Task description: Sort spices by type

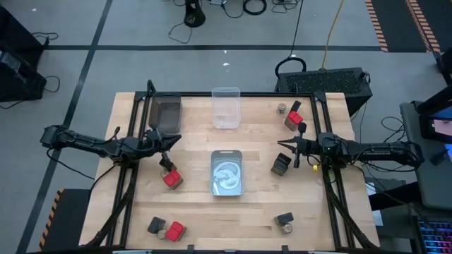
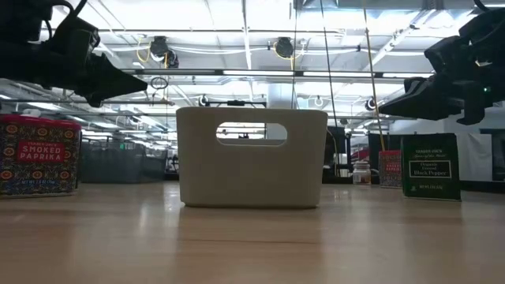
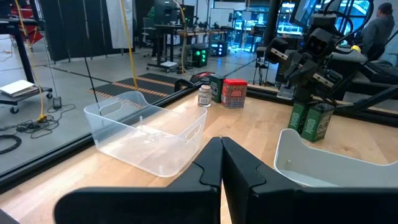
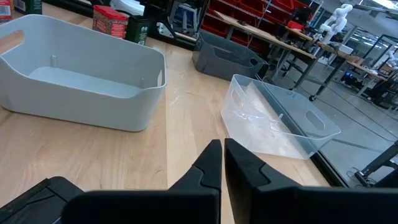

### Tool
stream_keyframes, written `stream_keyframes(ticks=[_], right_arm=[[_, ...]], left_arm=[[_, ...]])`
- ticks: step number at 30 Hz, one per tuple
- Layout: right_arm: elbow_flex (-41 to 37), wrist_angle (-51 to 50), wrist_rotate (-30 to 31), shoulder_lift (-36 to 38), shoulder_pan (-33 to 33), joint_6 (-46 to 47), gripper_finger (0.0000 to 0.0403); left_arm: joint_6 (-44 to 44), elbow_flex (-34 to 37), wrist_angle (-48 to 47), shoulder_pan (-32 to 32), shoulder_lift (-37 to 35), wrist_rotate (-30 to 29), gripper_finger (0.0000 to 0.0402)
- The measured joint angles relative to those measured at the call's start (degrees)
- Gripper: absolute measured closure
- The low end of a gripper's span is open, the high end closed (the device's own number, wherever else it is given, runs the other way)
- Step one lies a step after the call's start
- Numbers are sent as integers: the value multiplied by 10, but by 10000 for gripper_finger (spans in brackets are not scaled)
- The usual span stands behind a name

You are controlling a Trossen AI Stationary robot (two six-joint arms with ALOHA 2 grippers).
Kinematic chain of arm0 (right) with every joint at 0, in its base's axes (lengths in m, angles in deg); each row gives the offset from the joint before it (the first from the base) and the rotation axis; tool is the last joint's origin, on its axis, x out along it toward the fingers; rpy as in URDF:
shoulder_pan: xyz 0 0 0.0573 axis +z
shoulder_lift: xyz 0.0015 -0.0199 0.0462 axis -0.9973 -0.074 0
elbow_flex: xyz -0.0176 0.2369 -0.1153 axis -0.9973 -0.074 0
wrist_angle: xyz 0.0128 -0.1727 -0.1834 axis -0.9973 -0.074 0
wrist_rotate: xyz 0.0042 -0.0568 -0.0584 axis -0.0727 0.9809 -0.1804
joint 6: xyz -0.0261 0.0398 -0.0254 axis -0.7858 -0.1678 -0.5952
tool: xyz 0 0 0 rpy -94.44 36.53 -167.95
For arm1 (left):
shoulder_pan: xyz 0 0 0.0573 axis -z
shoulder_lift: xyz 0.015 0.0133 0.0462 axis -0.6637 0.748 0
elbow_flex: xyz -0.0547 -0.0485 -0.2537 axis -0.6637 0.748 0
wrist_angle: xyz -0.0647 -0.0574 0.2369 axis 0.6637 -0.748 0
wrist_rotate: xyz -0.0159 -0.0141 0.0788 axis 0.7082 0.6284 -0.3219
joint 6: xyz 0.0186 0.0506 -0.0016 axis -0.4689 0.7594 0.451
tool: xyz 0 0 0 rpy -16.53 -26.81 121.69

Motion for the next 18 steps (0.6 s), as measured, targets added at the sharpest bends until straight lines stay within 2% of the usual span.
stream_keyframes(ticks=[4, 8, 11, 18], right_arm=[[0, 0, 0, 0, 0, 0, 403], [0, 0, 0, 0, 0, 0, 403], [0, 0, 0, 0, 0, 0, 403], [0, 3, -1, 0, 0, 22, 403]], left_arm=[[-13, 0, 0, 0, 0, 0, 393], [-114, 0, 0, 0, 0, 0, 393], [-156, 0, 0, 0, 0, 0, 393], [-144, 0, 0, 0, 0, -4, 393]])
